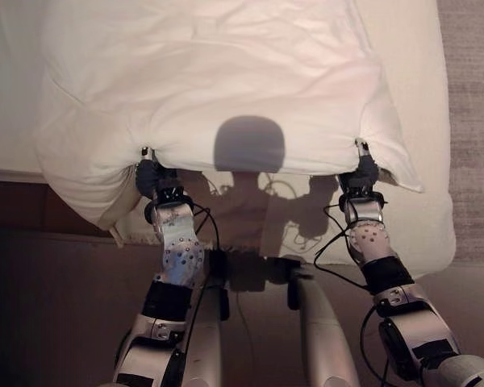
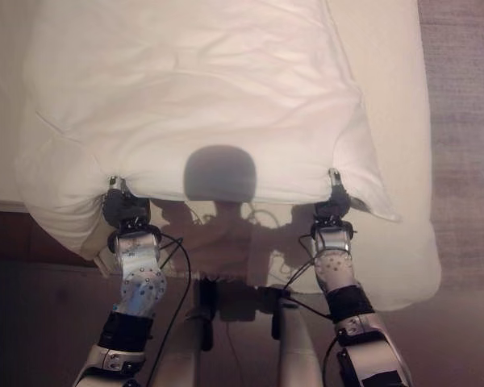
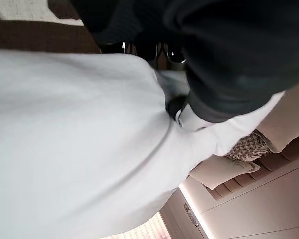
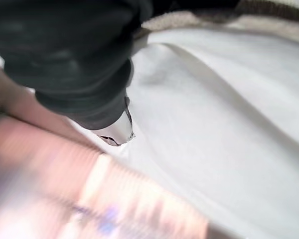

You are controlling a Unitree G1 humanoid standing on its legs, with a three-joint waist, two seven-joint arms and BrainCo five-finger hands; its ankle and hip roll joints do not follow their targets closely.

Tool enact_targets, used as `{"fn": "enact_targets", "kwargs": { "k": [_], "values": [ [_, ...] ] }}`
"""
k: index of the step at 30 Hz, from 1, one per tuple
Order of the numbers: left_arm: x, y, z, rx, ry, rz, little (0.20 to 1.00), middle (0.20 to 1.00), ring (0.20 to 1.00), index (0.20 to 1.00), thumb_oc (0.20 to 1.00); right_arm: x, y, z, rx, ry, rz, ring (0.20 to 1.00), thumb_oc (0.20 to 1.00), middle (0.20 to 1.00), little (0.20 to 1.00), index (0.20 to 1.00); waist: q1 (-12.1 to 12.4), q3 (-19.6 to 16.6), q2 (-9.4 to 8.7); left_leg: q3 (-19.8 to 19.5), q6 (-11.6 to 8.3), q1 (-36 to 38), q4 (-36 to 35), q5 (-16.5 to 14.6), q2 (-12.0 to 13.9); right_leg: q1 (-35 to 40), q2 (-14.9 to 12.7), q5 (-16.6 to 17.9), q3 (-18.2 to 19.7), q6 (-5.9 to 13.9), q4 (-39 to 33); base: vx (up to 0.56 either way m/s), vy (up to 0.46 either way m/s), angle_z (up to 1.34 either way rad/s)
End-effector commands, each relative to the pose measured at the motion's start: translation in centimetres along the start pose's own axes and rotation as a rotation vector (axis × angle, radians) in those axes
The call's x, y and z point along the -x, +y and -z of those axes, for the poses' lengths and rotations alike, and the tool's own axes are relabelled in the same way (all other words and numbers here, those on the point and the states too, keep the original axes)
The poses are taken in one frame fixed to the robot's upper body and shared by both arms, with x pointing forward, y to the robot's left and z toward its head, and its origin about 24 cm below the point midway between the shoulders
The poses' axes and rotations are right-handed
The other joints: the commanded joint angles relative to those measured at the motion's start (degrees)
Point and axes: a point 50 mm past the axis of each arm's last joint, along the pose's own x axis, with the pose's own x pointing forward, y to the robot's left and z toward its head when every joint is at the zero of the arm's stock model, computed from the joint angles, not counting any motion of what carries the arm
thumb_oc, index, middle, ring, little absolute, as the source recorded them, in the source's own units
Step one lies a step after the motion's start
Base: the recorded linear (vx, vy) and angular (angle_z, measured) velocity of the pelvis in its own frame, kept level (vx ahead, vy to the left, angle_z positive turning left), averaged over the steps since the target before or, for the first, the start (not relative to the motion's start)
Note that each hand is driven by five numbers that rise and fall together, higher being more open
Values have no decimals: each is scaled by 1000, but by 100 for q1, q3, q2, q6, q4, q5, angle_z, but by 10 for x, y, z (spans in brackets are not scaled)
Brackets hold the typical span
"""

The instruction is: Make the bed

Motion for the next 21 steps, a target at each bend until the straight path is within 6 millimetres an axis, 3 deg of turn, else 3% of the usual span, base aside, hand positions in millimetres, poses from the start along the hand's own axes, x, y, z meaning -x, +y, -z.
{"fn": "enact_targets", "kwargs": {
  "k": [1, 13, 21],
  "values": [
    [-7, -2, -61, 49, -296, 70, 1000, 1000, 1000, 1000, 1000, 10, -5, -54, 14, -268, -32, 200, 200, 200, 200, 200, -148, -741, 280, -123, 168, -347, -127, 207, -185, 147, 97, 450, -18, 236, -394, 0, 0, 0],
    [-21, 26, -48, 99, -191, 9, 1000, 1000, 1000, 1000, 1000, 42, 27, -45, -38, -240, -256, 200, 200, 200, 200, 200, -379, -743, 86, 5, 162, -390, -65, 161, -108, 26, 173, 480, 134, 239, -322, 1, 1, -1],
    [-32, 25, -48, 116, -194, 1, 1000, 1000, 1000, 1000, 1000, 47, 30, -45, -42, -231, -281, 200, 200, 200, 200, 200, -463, -795, 30, 43, 120, -433, 6, 147, -64, -12, 187, 482, 170, 234, -290, 0, -4, -4]
  ]
}}
